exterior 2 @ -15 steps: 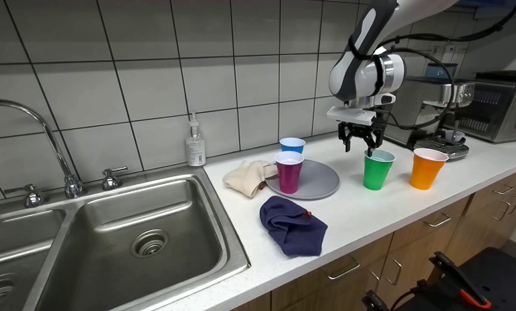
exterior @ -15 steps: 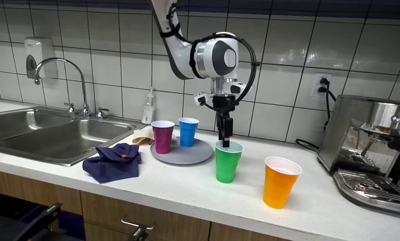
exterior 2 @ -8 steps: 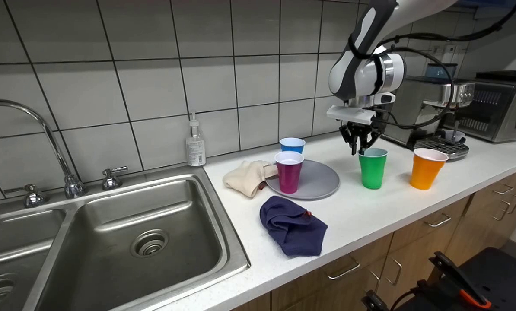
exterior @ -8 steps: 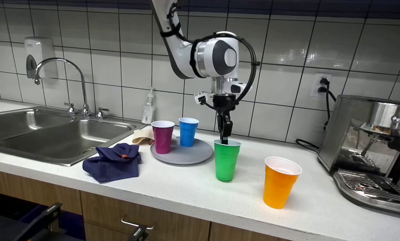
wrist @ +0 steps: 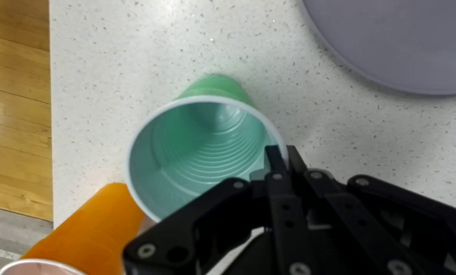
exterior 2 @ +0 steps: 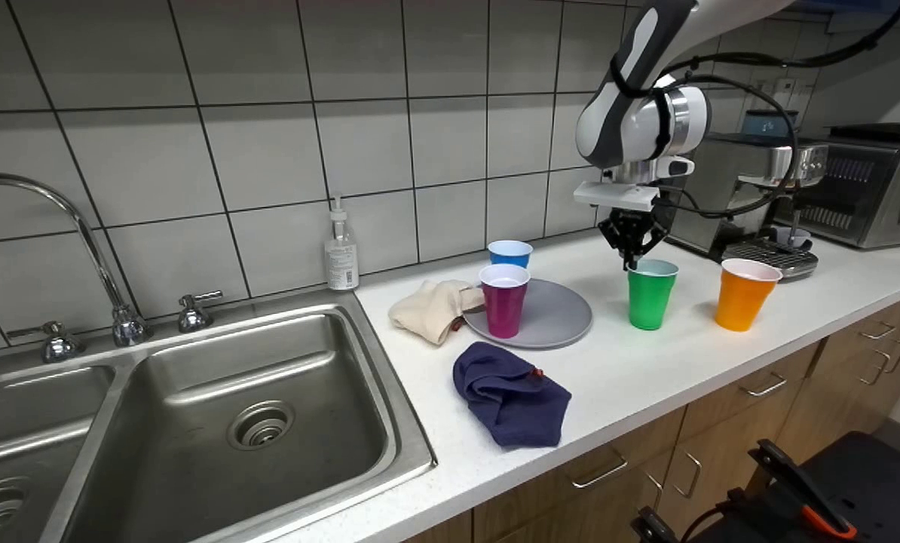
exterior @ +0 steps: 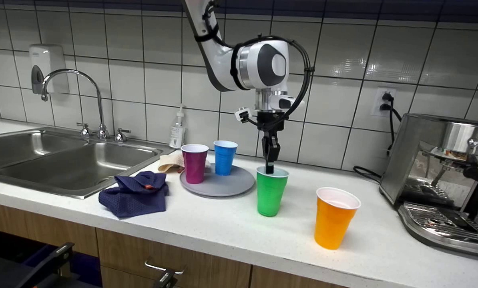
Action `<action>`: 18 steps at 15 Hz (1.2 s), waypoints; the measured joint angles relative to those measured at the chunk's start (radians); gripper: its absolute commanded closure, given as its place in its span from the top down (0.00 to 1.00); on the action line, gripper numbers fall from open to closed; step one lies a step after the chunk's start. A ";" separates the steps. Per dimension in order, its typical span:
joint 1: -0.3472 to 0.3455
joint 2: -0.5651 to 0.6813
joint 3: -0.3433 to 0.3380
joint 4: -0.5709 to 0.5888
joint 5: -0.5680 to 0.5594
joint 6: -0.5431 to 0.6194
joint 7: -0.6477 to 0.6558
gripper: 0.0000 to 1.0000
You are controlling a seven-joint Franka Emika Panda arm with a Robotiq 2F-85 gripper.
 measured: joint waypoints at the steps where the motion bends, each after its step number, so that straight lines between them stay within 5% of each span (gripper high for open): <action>1: 0.000 0.000 0.000 0.002 0.000 -0.006 0.000 0.01; 18: 0.042 -0.073 0.039 0.038 0.001 -0.129 0.020 0.01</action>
